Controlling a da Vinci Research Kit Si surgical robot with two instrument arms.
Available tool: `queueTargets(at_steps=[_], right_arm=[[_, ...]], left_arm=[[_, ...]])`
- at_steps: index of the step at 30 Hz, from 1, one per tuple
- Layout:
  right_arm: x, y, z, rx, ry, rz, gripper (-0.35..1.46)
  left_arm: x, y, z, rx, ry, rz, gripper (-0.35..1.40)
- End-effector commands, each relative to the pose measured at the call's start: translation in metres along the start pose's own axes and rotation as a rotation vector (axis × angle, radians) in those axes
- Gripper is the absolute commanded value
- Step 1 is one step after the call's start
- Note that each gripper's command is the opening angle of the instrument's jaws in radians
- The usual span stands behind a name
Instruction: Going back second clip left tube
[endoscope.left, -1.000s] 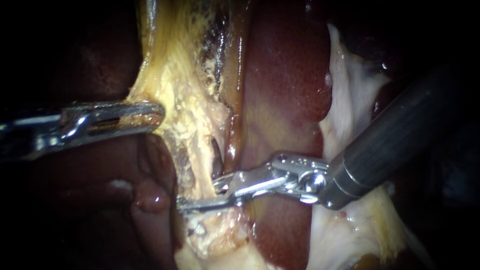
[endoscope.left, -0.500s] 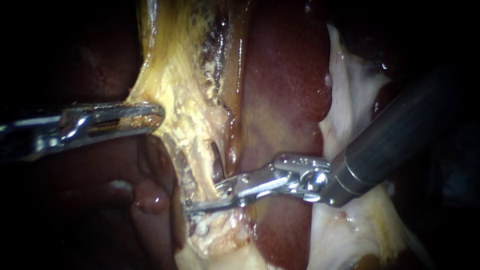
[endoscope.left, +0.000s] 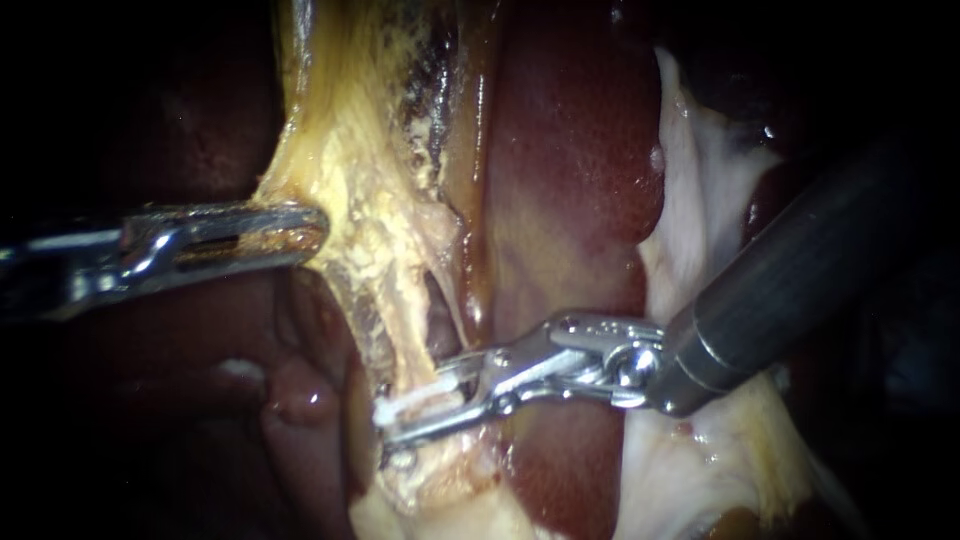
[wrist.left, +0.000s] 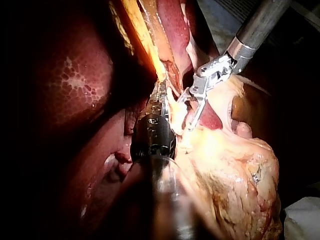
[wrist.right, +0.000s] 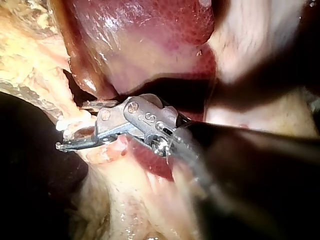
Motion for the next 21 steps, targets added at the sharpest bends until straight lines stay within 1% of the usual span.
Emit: queueTargets(at_steps=[1, 6, 10, 13, 16, 17, 21], right_arm=[[0.0, -0.0001, -0.0001, -0.006, 0.002, -0.02, 0.55], [0.0002, -0.0003, -0.0011, -0.025, 0.006, -0.071, 0.57], [0.001, -0.0009, -0.0033, -0.049, 0.014, -0.115, 0.58], [0.0022, -0.0017, -0.006, -0.074, 0.021, -0.167, 0.58], [0.0035, -0.0027, -0.0091, -0.103, 0.027, -0.243, 0.58], [0.004, -0.0032, -0.0103, -0.116, 0.029, -0.282, 0.58], [0.0059, -0.0046, -0.0143, -0.14, 0.074, -0.375, 0.59]], left_arm=[[0.0, 0.0, 0.0, 0.0, 0.0, 0.0, -0.35], [0.0, 0.0, 0.0, 0.0, 0.0, 0.0, -0.35], [0.0, 0.0001, -0.0001, 0.001, 0.0, 0.0, -0.35], [0.0, 0.0001, -0.0002, 0.001, 0.001, 0.0, -0.35], [0.0, 0.0002, -0.0002, 0.001, 0.001, 0.0, -0.35], [0.0, 0.0002, -0.0001, 0.001, 0.001, 0.0, -0.35], [0.0, 0.0004, 0.0, 0.002, 0.001, 0.001, -0.35]])
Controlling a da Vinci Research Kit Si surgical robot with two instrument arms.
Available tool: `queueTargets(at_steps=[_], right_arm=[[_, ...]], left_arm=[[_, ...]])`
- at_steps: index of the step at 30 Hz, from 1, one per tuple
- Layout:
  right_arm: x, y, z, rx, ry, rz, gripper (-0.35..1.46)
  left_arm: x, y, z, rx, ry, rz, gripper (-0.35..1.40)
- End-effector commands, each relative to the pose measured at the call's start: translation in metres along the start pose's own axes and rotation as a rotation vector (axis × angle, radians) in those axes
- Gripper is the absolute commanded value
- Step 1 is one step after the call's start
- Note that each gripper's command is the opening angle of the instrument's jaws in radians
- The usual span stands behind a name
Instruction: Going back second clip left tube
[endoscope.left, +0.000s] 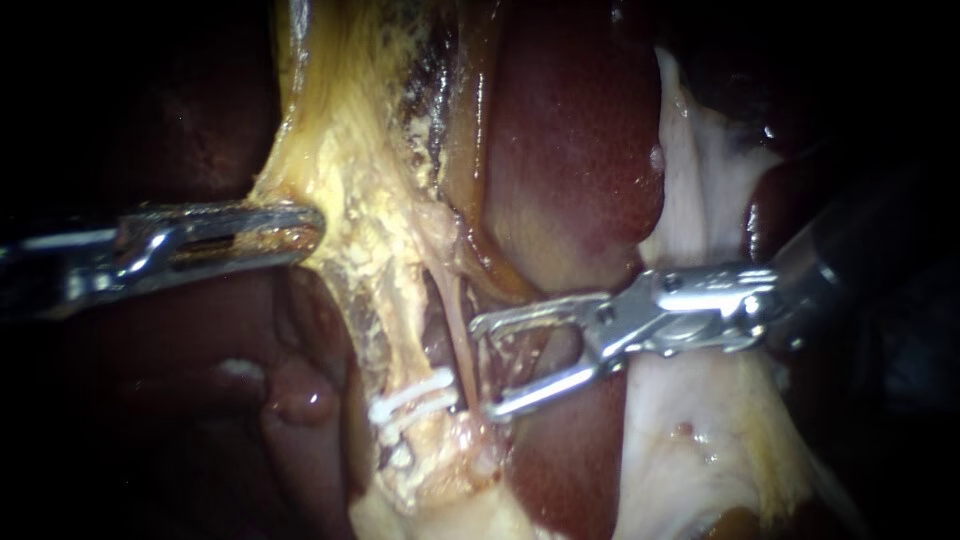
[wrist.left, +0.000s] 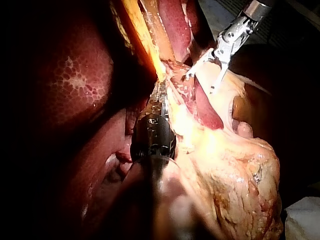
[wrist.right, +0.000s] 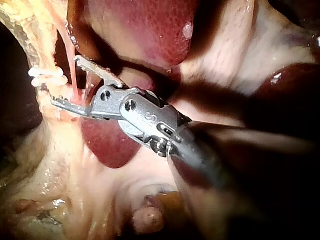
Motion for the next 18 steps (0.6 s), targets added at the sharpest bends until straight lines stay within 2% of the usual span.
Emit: queueTargets(at_steps=[1, 5, 9, 13, 18], right_arm=[[0.0006, 0.0, -0.0008, -0.008, 0.01, -0.022, 0.59], [0.003, -0.0003, -0.0035, -0.039, 0.025, -0.06, 0.6], [0.0042, -0.0008, -0.0043, -0.05, 0.04, -0.073, 0.6], [0.0043, -0.0011, -0.0041, -0.046, 0.041, -0.074, 0.6], [0.0039, -0.0012, -0.0038, -0.041, 0.041, -0.077, 0.6]], left_arm=[[0.0001, 0.0001, 0.0002, 0.0, 0.001, 0.0, -0.35], [0.0, 0.0002, 0.0003, 0.0, 0.001, 0.0, -0.35], [0.0, 0.0004, 0.0004, 0.001, 0.001, 0.0, -0.35], [0.0002, 0.0007, 0.0008, 0.0, 0.0, 0.002, -0.35], [0.0012, 0.0018, 0.0028, -0.002, -0.005, 0.008, -0.35]])
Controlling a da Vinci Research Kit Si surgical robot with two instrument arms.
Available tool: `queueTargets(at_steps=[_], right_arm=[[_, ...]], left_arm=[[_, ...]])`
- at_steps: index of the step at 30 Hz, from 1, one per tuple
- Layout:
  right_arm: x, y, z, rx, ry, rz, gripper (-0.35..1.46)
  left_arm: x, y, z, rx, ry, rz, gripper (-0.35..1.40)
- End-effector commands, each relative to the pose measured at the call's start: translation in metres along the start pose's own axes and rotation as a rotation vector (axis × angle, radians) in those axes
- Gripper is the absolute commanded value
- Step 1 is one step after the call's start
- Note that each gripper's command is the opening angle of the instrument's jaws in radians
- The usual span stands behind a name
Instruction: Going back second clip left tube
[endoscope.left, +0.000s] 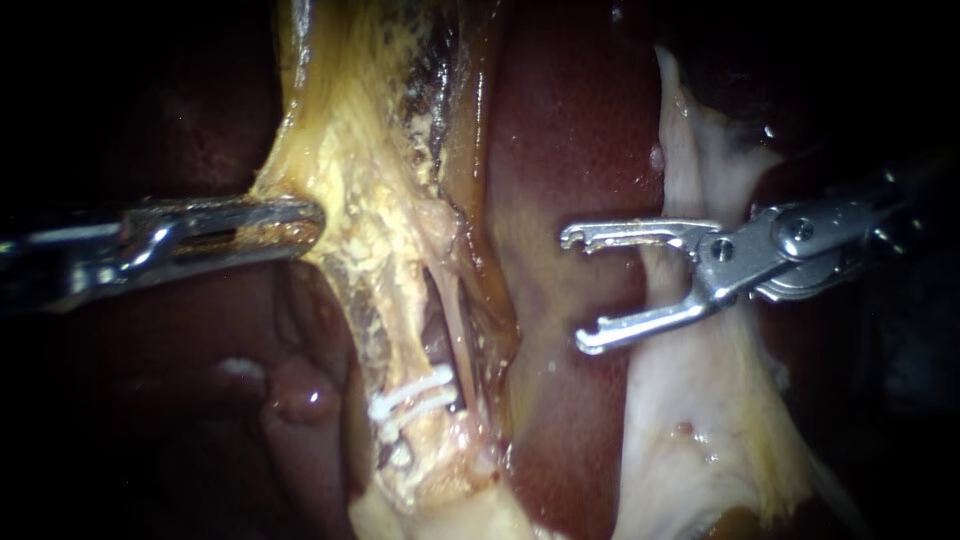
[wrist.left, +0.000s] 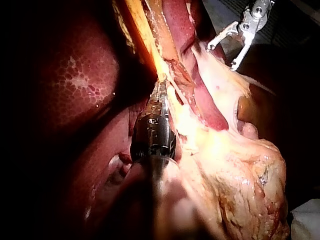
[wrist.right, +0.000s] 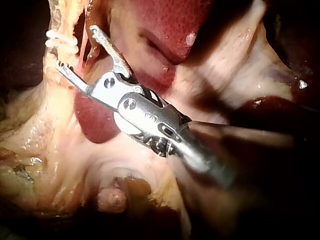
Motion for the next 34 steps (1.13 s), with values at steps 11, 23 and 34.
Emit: queueTargets(at_steps=[11, 23, 34], right_arm=[[-0.0008, -0.0002, 0.0008, 0.007, 0.0, -0.005, 0.6], [-0.0007, -0.0001, 0.0008, 0.007, 0.0, -0.005, 0.6], [-0.0006, -0.0003, 0.0008, 0.01, 0.001, -0.005, 0.6]], left_arm=[[0.0023, 0.0014, 0.0066, 0.015, 0.05, 0.01, -0.35], [0.0031, 0.0006, 0.0087, 0.022, 0.068, 0.014, -0.35], [0.0029, 0.0006, 0.0086, 0.023, 0.068, 0.014, -0.35]])
